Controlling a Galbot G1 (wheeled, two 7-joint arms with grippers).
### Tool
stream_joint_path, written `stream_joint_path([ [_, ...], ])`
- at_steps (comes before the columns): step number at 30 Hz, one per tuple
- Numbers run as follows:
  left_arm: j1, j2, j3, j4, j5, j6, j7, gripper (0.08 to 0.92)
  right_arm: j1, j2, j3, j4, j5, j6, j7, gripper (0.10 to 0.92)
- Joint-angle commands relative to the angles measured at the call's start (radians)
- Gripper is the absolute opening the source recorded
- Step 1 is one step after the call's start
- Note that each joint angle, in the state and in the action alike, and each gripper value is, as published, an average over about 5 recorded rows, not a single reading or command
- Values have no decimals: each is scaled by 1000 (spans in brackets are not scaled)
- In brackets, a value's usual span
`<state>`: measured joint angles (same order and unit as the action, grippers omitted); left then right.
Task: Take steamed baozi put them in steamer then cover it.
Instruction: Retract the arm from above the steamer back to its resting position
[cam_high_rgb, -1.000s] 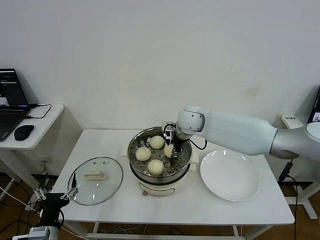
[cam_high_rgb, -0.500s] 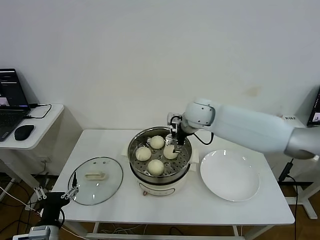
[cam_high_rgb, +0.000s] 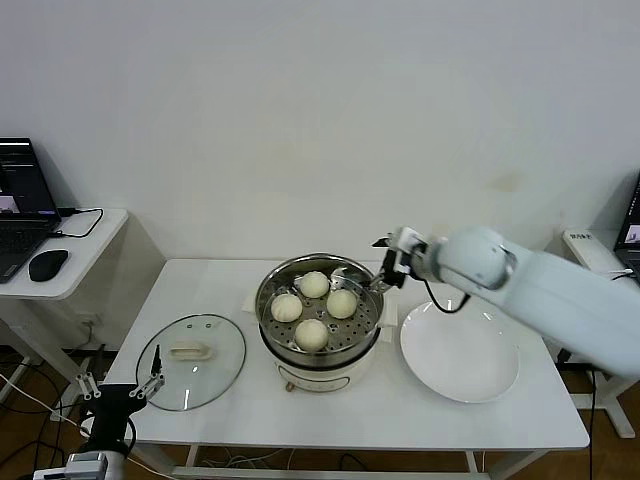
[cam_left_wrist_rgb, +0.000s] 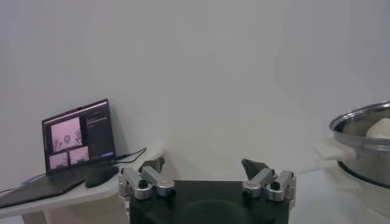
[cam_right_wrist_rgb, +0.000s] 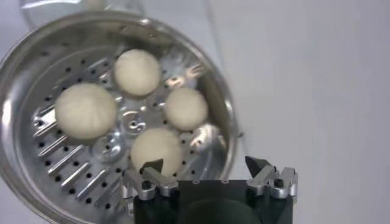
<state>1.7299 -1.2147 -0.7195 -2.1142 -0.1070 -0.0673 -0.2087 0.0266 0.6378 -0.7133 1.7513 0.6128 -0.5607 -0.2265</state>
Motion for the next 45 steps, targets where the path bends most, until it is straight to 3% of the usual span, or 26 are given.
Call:
stream_joint_path([
  [1,6,-5,18,2,18,-5,-1,823,-876,-115,846,149,-102,299,259,823],
  [11,10,-15,53,0,63,-12,-10,823,-1294,339,1415,93,-327,513,107,823],
  [20,-26,11,97,39,295,63,-62,823,-1459,620,1631,122,-285,546,-49,823],
  [25,-64,52,90,95,640,83,-48,823,-1573,706,1721,166,-263,531,-97,823],
  [33,-80,166,63,170,1173,74,90,823,-1673,767,1784,185,-262,550,-33,823],
  [39,-127,189,104,256,1375,46,88,823,-1692,794,1780,166,-278,574,-21,823],
  [45,-248,200,147,400,1416,34,82,823,-1717,804,1785,165,-295,585,-18,823],
])
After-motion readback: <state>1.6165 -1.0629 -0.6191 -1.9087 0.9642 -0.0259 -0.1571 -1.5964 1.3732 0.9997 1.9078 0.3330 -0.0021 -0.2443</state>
